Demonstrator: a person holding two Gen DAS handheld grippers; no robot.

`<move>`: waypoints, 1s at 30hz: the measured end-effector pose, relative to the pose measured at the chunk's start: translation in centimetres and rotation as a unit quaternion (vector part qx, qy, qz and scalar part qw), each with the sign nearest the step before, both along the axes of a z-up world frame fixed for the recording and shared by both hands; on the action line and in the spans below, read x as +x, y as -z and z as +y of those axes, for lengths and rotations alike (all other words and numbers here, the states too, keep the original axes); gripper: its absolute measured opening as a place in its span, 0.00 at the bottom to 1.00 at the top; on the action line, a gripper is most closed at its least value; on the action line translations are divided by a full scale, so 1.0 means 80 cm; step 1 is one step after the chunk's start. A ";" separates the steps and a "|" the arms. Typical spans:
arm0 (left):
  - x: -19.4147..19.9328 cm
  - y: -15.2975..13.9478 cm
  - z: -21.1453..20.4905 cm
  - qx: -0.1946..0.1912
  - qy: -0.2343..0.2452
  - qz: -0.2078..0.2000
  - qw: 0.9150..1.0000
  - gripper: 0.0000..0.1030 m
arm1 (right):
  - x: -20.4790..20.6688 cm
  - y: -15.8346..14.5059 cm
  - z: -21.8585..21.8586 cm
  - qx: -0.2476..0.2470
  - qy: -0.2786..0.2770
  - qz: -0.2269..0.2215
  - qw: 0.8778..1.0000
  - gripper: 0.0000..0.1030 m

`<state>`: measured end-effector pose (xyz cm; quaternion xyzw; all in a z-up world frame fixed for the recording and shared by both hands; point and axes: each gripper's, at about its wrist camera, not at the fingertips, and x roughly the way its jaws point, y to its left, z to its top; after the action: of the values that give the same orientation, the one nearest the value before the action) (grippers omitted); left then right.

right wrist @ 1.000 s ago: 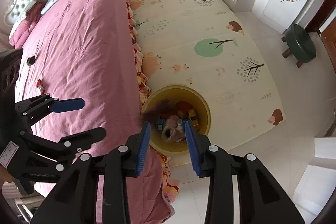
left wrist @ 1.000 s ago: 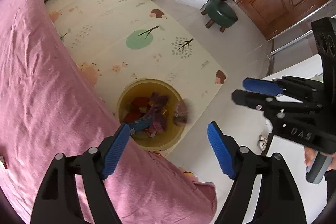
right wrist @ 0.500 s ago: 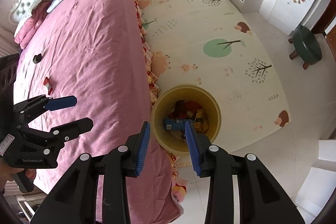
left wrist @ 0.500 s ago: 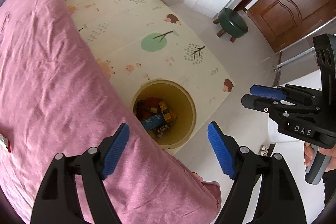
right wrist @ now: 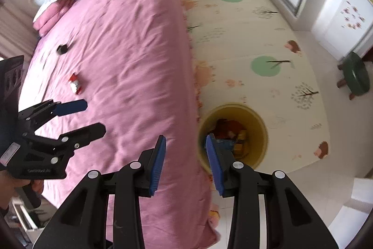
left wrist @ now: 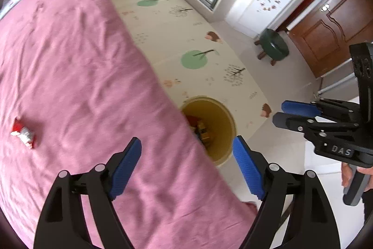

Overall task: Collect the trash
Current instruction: 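Move both tools back toward the red wrapper and black sock on the bed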

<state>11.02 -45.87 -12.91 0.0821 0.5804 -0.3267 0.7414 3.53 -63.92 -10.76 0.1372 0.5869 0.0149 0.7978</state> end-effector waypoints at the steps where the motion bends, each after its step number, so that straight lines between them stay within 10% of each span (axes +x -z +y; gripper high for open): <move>1: 0.001 -0.001 0.011 0.001 -0.005 -0.001 1.000 0.78 | 0.003 -0.002 0.014 -0.002 -0.009 -0.001 1.000 0.35; 30: 0.045 -0.010 0.401 0.011 -0.139 -0.045 0.989 0.81 | 0.071 -0.003 0.382 0.008 -0.107 -0.023 0.994 0.48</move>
<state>14.60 -13.83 -12.10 0.0230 0.5561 -0.2097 0.8039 9.25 -33.32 -10.50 0.0791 0.5798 0.1080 0.8037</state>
